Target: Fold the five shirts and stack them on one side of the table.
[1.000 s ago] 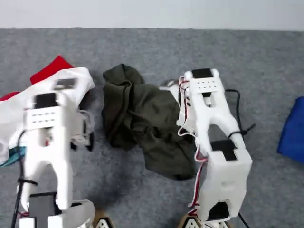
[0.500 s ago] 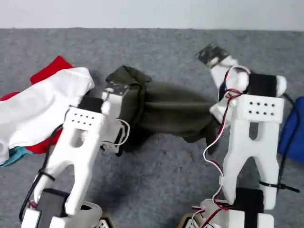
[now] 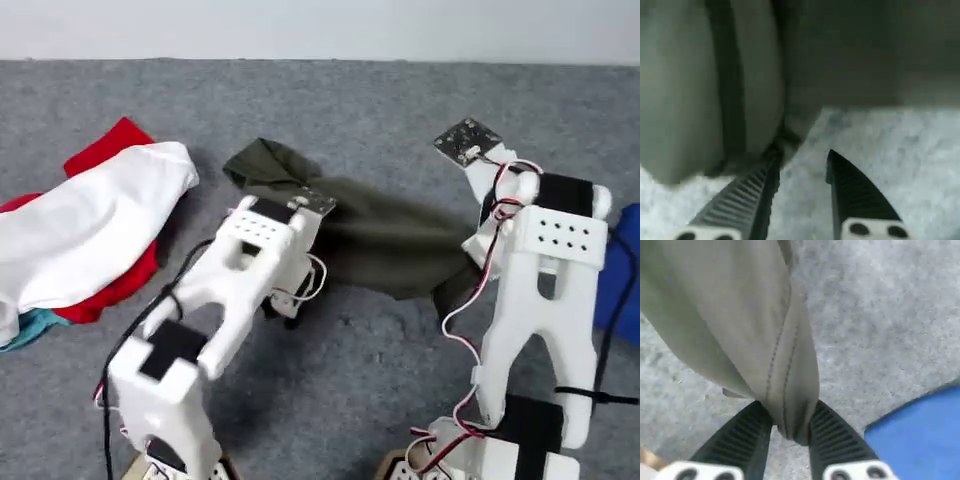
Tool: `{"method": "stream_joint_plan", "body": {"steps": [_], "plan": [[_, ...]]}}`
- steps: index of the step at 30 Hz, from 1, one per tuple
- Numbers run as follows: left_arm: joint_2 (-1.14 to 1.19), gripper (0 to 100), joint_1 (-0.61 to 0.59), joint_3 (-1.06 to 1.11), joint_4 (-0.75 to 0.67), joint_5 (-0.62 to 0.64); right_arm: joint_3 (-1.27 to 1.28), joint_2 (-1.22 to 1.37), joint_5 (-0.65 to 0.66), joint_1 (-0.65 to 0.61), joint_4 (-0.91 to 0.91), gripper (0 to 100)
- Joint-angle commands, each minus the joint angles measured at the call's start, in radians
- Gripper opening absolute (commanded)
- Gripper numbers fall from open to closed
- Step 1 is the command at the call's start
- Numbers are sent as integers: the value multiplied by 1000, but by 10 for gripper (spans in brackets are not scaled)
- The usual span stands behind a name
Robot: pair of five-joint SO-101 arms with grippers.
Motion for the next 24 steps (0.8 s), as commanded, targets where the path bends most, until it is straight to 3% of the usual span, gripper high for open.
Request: {"method": "stream_joint_plan", "body": {"steps": [1,5,9,13,15,18,24], "plan": [[83,148,-34,-114,28,-14,-5,-38,11,22,-18,260],[166,148,-66,-214,87,-14,-5,-36,11,22,24,392],[209,137,-68,-295,100,-14,-3,-36,15,19,85,364],[233,6,-63,-361,100,-18,-2,-36,35,-25,231,309],[235,16,-66,-380,121,-18,49,-44,94,-67,274,277],[235,12,-64,-387,178,-20,180,-36,137,-107,257,236],[229,12,-71,-390,278,-23,451,13,138,-108,-4,217]]}}
